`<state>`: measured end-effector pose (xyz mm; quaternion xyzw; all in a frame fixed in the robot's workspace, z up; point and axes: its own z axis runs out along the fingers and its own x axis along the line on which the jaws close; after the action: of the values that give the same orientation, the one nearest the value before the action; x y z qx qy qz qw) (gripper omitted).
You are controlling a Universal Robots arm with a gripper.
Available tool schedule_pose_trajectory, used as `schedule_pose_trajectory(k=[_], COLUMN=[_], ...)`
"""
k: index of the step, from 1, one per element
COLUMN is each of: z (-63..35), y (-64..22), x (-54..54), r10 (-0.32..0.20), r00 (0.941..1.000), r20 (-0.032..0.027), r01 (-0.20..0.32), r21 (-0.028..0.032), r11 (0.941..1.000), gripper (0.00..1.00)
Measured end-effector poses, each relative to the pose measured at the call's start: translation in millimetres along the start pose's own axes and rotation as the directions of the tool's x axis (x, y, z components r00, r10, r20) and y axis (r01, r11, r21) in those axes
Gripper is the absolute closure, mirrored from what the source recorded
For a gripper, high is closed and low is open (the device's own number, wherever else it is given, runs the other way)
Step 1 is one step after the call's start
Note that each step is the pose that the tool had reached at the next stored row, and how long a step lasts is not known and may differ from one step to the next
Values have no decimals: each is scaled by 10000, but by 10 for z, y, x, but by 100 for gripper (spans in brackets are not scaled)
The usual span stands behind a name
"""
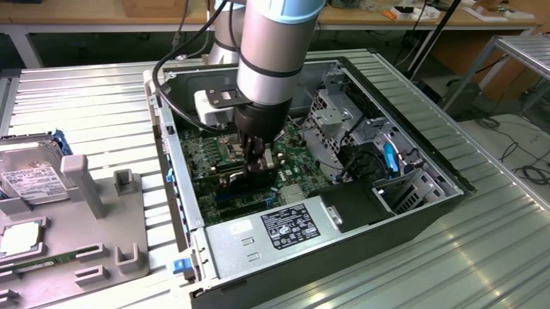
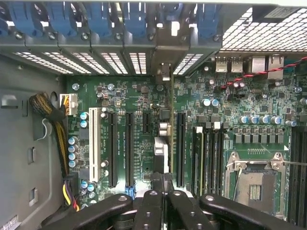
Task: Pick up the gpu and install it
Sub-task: 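Press down on the gpu until it lock into place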
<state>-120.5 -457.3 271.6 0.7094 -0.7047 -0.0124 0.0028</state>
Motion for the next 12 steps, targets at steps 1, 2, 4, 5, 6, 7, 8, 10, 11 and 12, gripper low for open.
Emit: schedule_pose_trajectory(k=[1, 2, 4, 5, 6, 7, 8, 10, 11, 12], z=[-1, -2, -21, -41, -72, -102, -129, -151, -152, -153], y=[7, 12, 15, 16, 17, 18, 21, 39, 50, 65], x=[0, -1, 0, -1, -1, -1, -2, -2, -2, -2], r10=[0, 0, -1, -1, -1, -1, 0, 4, 7, 6], r00=[10000, 10000, 10000, 10000, 10000, 10000, 10000, 10000, 10000, 10000], r20=[0, -1, 1, -2, -4, -2, -3, -2, -2, -1], r01=[0, 0, 1, 1, 1, 1, 0, -4, -7, -6], r21=[0, 0, 1, 0, -1, -2, -3, -2, -3, -3], r11=[10000, 10000, 10000, 10000, 10000, 10000, 10000, 10000, 10000, 10000], gripper=[89, 89, 89, 89, 89, 89, 89, 89, 89, 89])
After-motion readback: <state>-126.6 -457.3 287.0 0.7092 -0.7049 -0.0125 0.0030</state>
